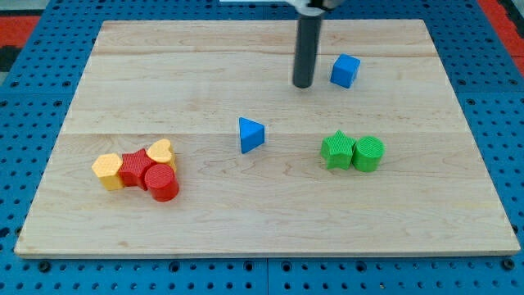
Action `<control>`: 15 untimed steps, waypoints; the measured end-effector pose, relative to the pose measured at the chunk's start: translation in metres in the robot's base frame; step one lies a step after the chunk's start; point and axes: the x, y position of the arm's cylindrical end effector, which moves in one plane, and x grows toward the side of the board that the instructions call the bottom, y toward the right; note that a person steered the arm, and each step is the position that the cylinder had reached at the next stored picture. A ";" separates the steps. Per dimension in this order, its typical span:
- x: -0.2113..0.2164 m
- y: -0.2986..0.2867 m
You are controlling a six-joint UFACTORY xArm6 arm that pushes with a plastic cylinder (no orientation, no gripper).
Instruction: Push the blue triangle into the blue cube
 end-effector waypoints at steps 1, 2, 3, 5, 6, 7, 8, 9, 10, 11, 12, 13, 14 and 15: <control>0.005 0.000; 0.022 0.000; 0.025 -0.038; 0.088 -0.079; 0.110 -0.158; 0.125 -0.142; 0.134 -0.071; 0.151 -0.076; 0.149 -0.063; 0.123 -0.054; 0.104 -0.054; 0.101 -0.054; 0.096 -0.054; 0.071 -0.036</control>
